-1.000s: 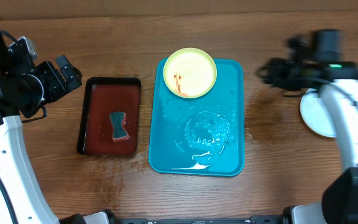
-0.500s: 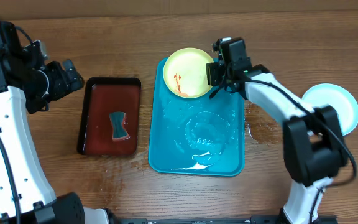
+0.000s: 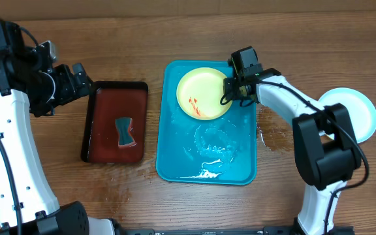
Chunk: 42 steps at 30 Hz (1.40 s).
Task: Clean dirty plates on tray and stack at the side
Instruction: 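Move the right gripper to the remaining yellow plate rim on the teal tray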
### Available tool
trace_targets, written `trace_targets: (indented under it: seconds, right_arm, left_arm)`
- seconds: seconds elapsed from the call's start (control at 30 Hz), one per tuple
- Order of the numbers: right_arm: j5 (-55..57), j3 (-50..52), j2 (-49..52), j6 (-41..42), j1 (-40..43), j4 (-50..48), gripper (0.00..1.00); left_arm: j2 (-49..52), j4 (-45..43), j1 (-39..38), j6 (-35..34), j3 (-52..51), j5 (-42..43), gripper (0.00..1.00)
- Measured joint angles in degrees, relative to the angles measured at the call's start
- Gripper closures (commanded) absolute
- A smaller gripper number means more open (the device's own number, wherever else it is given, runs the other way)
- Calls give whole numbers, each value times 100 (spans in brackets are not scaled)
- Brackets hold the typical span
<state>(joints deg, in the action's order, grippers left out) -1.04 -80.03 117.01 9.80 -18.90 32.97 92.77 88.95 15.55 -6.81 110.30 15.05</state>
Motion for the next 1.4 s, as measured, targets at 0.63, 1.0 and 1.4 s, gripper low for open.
trace_targets:
  seconds: [0.63, 1.0, 1.4]
  right_arm:
    - [-920, 975, -1043, 2789, -450, 1762, 55]
    - [-787, 599, -1698, 1587, -273, 1727, 61]
    - [-769, 503, -2057, 743, -273, 1937, 65]
  left_arm:
    - [0, -83, -721, -138, -11, -225, 7]
    - [-15, -1572, -739, -704, -2330, -588, 11]
    - [-4, -4107, -1423, -986, -5073, -1029, 32]
